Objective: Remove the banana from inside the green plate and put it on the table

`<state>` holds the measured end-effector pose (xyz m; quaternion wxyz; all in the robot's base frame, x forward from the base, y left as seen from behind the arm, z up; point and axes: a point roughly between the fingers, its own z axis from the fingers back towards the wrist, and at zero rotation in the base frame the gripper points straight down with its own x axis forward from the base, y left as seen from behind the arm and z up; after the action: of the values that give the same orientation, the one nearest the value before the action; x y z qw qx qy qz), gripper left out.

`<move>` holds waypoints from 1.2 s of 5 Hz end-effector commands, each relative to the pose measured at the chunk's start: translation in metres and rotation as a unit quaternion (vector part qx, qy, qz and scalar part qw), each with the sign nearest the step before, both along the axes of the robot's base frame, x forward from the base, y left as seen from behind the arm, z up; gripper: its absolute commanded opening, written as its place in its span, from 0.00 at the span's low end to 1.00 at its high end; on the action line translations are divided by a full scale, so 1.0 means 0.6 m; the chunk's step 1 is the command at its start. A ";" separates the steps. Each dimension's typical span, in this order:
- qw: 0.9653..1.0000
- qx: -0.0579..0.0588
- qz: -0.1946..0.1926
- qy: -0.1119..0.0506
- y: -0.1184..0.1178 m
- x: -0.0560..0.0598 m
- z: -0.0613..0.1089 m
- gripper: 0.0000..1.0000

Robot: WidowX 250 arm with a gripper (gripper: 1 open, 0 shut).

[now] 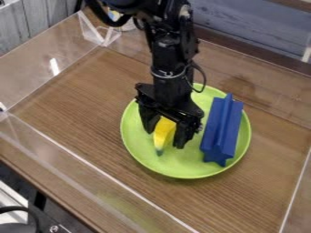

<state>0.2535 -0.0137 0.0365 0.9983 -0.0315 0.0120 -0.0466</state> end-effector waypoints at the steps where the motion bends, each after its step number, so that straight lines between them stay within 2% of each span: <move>1: 1.000 0.001 0.003 -0.015 -0.003 0.011 0.014 1.00; 3: 1.000 0.003 0.011 -0.012 -0.005 0.010 0.014 1.00; 4: 1.000 0.004 0.013 -0.009 -0.004 0.012 0.009 0.00; 5: 1.000 0.001 0.014 -0.006 -0.003 0.011 0.013 0.00; 6: 1.000 0.000 0.015 -0.009 0.002 0.013 0.033 0.00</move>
<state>0.2506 -0.0140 0.0395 0.9982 -0.0314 0.0371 -0.0340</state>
